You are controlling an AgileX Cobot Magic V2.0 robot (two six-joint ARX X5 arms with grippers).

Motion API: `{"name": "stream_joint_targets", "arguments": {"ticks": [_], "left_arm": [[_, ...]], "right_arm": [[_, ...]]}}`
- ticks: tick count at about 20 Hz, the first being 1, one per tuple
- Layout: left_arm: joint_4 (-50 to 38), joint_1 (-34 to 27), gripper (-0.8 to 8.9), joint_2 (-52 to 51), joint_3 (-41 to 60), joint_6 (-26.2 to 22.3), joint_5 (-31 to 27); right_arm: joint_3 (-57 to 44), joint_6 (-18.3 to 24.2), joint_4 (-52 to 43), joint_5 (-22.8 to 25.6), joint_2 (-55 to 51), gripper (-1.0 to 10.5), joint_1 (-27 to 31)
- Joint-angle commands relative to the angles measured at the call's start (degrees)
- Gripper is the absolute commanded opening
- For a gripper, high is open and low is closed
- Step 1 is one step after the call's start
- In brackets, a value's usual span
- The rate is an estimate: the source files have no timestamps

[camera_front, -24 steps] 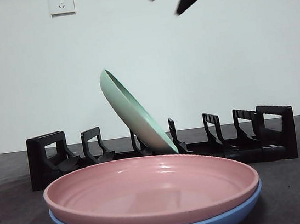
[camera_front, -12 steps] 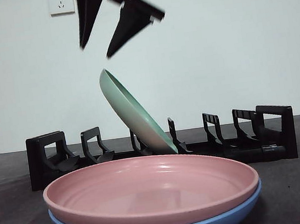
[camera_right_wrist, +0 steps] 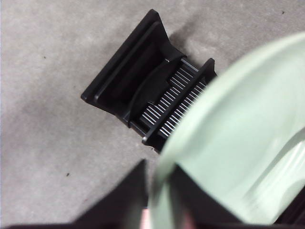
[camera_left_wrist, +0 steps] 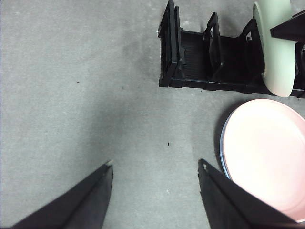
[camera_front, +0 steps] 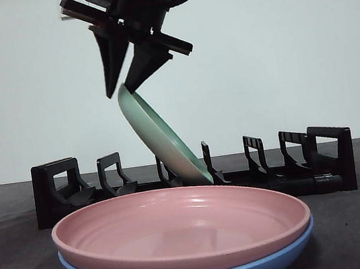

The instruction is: Place the plate

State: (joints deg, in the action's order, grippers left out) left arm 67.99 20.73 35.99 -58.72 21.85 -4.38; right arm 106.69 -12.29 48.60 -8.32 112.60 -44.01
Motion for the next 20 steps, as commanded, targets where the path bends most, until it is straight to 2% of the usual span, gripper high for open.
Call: {"name": "stream_joint_targets", "arguments": {"ticks": [1, 4, 8, 14, 16, 18, 20], "left_arm": [[-0.31, 0.04, 2.81, 0.28, -0.92, 0.0, -0.37], [-0.31, 0.04, 2.81, 0.28, -0.92, 0.0, -0.9], [-0.39, 0.04, 2.81, 0.28, -0.92, 0.0, -2.08], [-2.67, 0.04, 2.81, 0.28, -0.92, 0.02, -2.08], [-3.21, 0.04, 2.81, 0.28, -0.92, 0.02, -2.08], [-3.32, 0.04, 2.81, 0.31, -0.92, 0.02, -2.08], [-3.28, 0.04, 2.81, 0.31, -0.92, 0.04, -2.08]], "right_arm": [[1.55, -0.37, -0.22, 0.81, 1.29, 0.1, -0.87], [1.77, -0.39, 1.31, 0.61, 0.26, 0.1, -0.9], [1.81, 0.31, 4.04, -4.42, -4.66, 0.1, -0.9], [1.81, 7.45, 11.1, -4.48, -12.74, 0.1, -3.34], [1.77, 9.29, 12.87, -2.19, -14.62, 0.1, -5.07], [0.76, 10.71, 13.79, 3.76, -16.72, 0.1, -7.61], [-2.67, 11.98, 13.2, 7.65, -19.34, 0.1, -10.47]]}}
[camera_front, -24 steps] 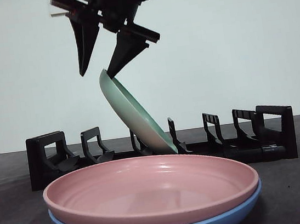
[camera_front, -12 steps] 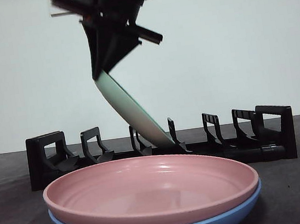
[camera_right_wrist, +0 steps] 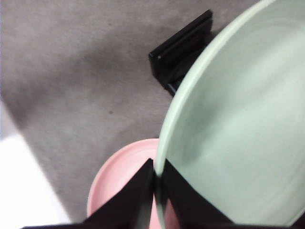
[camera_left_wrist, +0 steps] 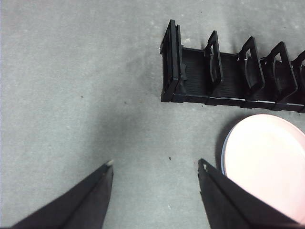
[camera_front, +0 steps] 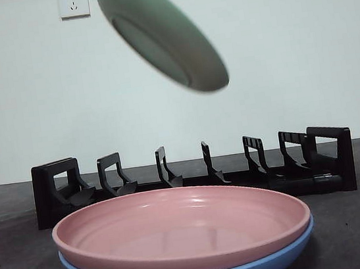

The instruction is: Place the plate

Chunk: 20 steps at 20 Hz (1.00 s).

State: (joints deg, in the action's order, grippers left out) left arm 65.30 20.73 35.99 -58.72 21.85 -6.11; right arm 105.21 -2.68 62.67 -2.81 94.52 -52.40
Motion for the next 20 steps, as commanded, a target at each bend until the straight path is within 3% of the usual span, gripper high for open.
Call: {"name": "stream_joint_targets", "arguments": {"ticks": [1, 6, 9, 14, 20], "left_arm": [[-0.59, 0.04, 2.81, 0.31, -0.92, 0.04, -0.35], [-0.59, 0.04, 2.81, 0.31, -0.92, 0.61, -0.35], [-0.61, 0.04, 2.81, 0.31, -0.92, 1.44, -0.35], [-0.59, 0.04, 2.81, 0.31, -0.92, 1.77, -0.35], [-0.57, 0.04, 2.81, 0.31, -0.92, 1.77, -0.35]], "right_arm": [[-4.74, 2.49, -2.54, 3.15, -3.34, 0.1, -3.52], [-24.63, 2.56, -16.46, 4.11, -13.73, 0.1, -10.67], [-31.82, 2.75, -17.94, 9.11, -15.37, 0.1, -16.44], [-38.03, 2.71, -18.25, 9.27, -12.72, 0.1, -22.95], [-38.4, 2.21, -16.79, 8.7, -6.69, 0.1, -23.54]]}}
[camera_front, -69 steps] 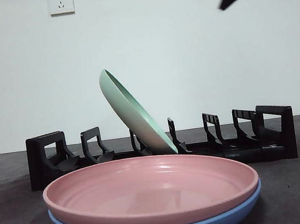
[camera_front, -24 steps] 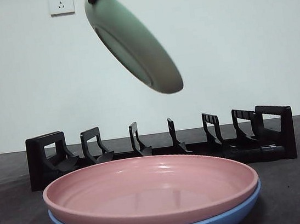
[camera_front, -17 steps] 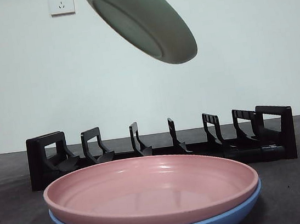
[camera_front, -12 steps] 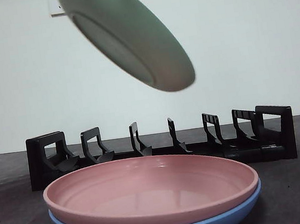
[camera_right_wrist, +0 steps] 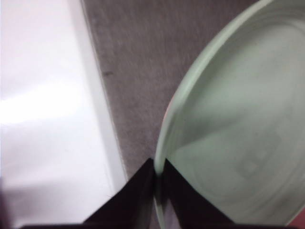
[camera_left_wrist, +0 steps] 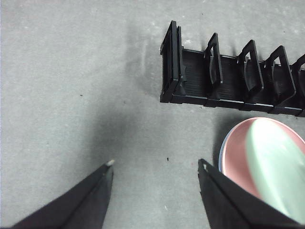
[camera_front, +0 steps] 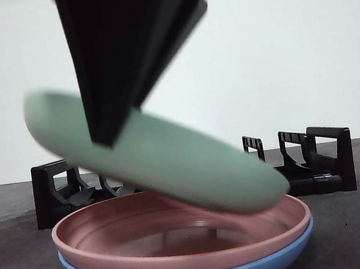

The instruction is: Place the plate

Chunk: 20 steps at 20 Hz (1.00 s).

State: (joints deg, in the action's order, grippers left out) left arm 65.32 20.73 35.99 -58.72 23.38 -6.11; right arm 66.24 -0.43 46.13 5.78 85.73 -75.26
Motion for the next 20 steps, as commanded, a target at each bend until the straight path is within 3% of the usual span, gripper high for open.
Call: {"name": "stream_joint_targets", "arguments": {"ticks": [1, 8, 10, 13, 16, 20], "left_arm": [[-0.59, 0.04, 2.81, 0.31, -0.92, 0.24, -0.35], [-0.61, 0.07, 2.81, 0.31, -0.92, 0.17, -0.35], [-0.61, 0.04, 2.81, 0.31, -0.92, 0.04, -0.35], [-0.61, 0.07, 2.81, 0.31, -0.92, 0.02, -0.35], [-0.59, 0.07, 2.82, 0.31, -0.92, -0.52, -0.33], [-0.55, 0.07, 2.82, 0.85, -0.92, -3.5, 0.9]], "right_arm": [[0.57, -0.04, -0.24, 0.11, 3.26, 0.1, -0.68], [0.57, -1.66, 0.74, 0.09, 7.96, 0.1, -0.59], [0.57, -2.67, 1.29, -1.49, 8.26, 0.8, -0.57], [1.11, -5.64, 1.73, -4.22, 8.13, 2.8, -0.63], [3.02, -6.93, 1.64, -7.56, 5.53, 2.8, -0.63], [3.1, -6.86, -1.95, -0.68, -3.34, 2.8, 2.03]]}}
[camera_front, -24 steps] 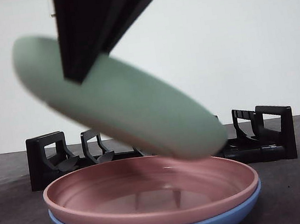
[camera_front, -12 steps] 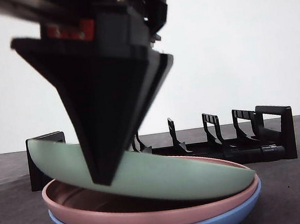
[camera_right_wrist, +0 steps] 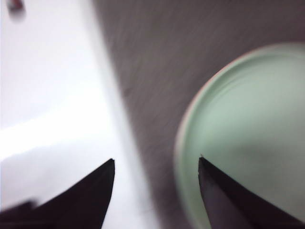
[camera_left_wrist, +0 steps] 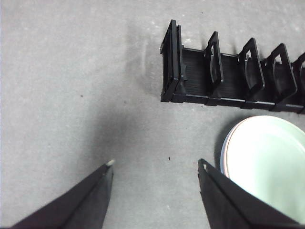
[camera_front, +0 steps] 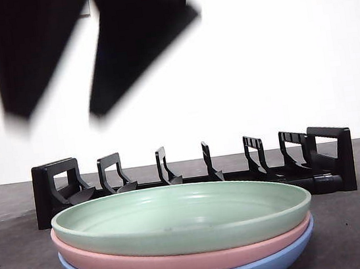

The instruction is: Place the plate

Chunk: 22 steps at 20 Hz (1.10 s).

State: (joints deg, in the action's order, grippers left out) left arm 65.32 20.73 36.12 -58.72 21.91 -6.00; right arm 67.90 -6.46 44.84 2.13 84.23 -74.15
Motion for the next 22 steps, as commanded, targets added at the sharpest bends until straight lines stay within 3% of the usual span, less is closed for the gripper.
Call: {"name": "stream_joint_targets", "arguments": {"ticks": [1, 12, 17, 18, 19, 22], "left_arm": [[-0.61, 0.07, 2.82, 1.22, -0.92, -2.03, 2.01], [-6.75, 0.07, 2.82, 7.52, -0.92, -2.43, 3.26], [-5.9, 0.07, 2.8, 7.63, -0.92, -2.4, 3.21], [-6.14, 0.07, 2.0, 7.63, -0.92, -2.4, 3.21], [-6.27, 0.13, -0.08, 7.63, -0.92, -2.58, 3.23], [-7.85, 0.13, 0.07, 7.61, -0.9, -3.34, 3.23]], "right_arm": [[1.44, -0.81, -0.63, 4.48, -3.48, 2.8, 2.8], [1.42, 3.04, 0.09, 5.29, -8.81, 2.8, 37.11], [1.42, 3.96, -3.85, -0.39, -8.81, 2.7, 48.02], [1.42, 3.98, -3.83, -2.03, -8.81, 0.9, 48.87], [1.42, 4.04, -4.2, -2.73, -8.81, 0.3, 49.31], [1.44, 3.87, -5.55, -3.76, -8.81, 0.2, 49.18]]}}
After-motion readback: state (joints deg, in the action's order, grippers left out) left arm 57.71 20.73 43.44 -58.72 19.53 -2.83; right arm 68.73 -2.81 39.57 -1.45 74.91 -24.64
